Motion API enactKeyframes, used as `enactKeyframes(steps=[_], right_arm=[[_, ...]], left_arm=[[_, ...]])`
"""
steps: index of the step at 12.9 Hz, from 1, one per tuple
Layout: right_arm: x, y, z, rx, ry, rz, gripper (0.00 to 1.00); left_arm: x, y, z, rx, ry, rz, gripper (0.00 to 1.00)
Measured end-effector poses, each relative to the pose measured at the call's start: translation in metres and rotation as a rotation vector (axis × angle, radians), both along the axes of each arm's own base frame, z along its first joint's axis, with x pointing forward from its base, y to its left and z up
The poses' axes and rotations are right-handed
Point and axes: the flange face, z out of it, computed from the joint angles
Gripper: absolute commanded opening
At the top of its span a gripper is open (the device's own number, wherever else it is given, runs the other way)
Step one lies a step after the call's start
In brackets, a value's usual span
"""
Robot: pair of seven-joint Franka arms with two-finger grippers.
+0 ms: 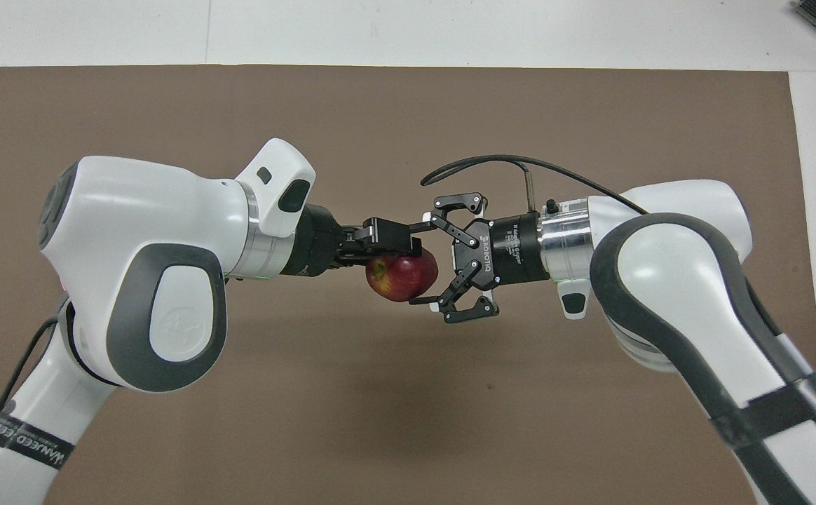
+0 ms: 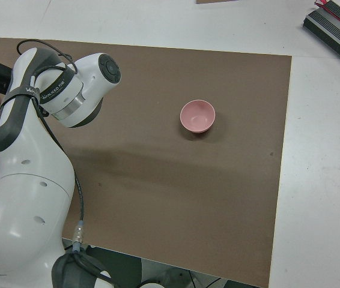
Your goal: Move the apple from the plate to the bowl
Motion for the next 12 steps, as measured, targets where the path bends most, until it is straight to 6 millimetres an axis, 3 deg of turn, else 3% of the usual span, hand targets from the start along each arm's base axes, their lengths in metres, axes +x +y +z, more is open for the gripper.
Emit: enactKeyframes(steps=[1,2,5,6,7,8,9,12], right_arm=[[0.0,0.0,0.0,0.0,0.0,0.0,0.0],[0.0,0.0,0.0,0.0,0.0,0.0,0.0],[0.0,-0.001,0.001,0.0,-0.001,-0.001,0.0],[0.0,-0.001,0.001,0.0,-0.002,-0.001,0.0],[0.0,-0.001,0.002,0.0,-0.003,-0.002,0.0],[0.0,-0.001,0.002,0.0,-0.003,-0.002,0.0],[0.0,-0.001,0.003,0.0,-0.004,-0.002,0.0],[-0.001,0.001,0.003,-0.002,-0.009,-0.004,0.0]], left_arm=[[0.0,0.0,0.0,0.0,0.0,0.0,0.34],[0.0,0.0,0.0,0.0,0.0,0.0,0.48],[0.0,-0.001,0.001,0.0,-0.002,-0.001,0.62],[0.0,-0.001,0.001,0.0,-0.003,-0.001,0.75],[0.0,-0.001,0.002,0.0,-0.003,-0.001,0.77],[0.0,-0.001,0.002,0.0,-0.003,-0.001,0.84],[0.0,-0.002,0.003,0.001,-0.002,0.001,0.99],[-0.004,-0.01,0.01,0.027,-0.023,-0.018,1.0]])
